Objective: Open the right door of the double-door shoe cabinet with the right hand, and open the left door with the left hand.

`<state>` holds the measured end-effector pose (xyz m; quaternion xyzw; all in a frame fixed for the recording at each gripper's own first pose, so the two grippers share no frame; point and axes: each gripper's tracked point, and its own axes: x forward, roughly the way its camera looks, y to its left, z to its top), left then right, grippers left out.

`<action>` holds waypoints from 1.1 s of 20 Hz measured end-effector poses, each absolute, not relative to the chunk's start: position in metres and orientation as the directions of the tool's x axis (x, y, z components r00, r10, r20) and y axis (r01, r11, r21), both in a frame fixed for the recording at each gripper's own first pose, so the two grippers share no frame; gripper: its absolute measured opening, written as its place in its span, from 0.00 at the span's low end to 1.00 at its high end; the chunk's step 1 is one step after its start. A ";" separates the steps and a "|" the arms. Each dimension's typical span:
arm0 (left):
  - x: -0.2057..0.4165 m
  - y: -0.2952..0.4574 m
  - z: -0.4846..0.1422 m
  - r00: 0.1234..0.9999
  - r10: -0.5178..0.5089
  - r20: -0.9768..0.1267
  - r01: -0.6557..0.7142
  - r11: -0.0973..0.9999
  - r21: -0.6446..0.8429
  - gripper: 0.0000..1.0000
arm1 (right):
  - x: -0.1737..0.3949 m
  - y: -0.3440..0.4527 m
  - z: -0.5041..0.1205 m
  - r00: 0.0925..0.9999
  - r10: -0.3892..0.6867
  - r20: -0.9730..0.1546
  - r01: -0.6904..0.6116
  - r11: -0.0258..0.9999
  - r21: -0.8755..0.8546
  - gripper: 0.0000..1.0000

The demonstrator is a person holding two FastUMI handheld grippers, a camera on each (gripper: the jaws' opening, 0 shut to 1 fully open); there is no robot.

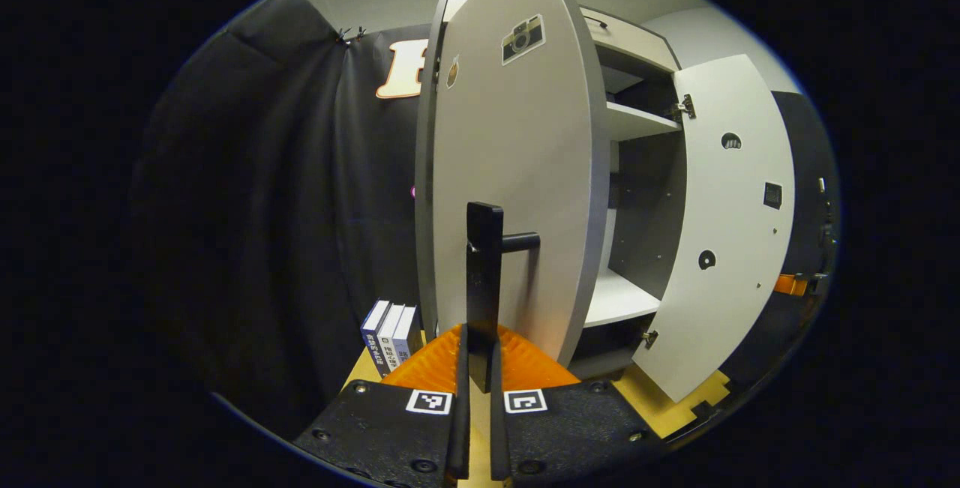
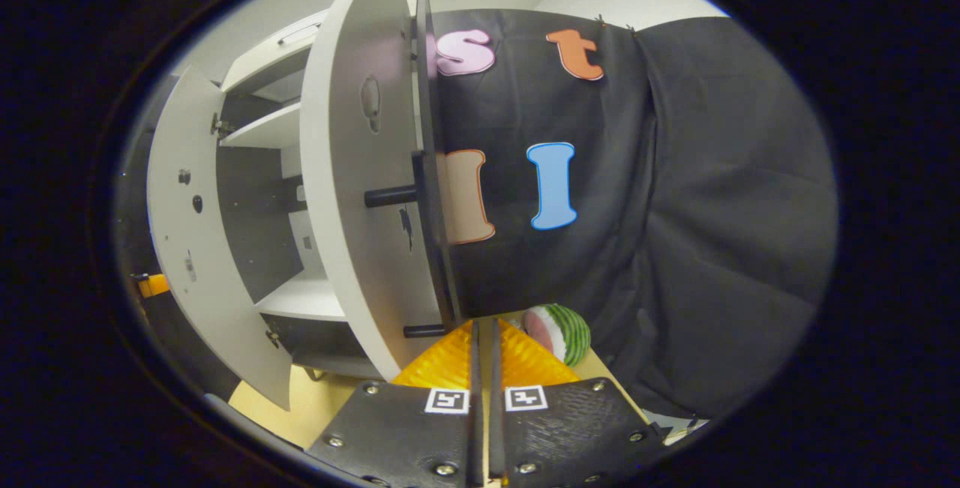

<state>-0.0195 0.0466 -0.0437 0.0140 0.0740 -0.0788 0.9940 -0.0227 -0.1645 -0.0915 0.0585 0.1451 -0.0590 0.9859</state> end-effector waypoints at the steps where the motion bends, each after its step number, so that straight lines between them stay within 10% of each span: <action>1: -0.019 0.046 -0.043 0.977 -0.151 -0.148 0.154 0.988 0.009 0.11 | -0.023 -0.164 -0.092 0.951 -0.099 -0.292 0.133 0.986 0.101 0.03; 9: -0.021 0.096 -0.041 0.991 0.014 -0.134 -0.013 1.000 0.006 0.00 | -0.019 -0.168 -0.096 0.953 -0.088 -0.291 0.127 0.985 0.115 0.03; 22: -0.017 0.124 -0.039 0.993 -0.018 -0.114 0.019 1.000 0.004 0.01 | -0.024 -0.167 -0.103 0.950 -0.092 -0.297 0.135 0.983 0.125 0.04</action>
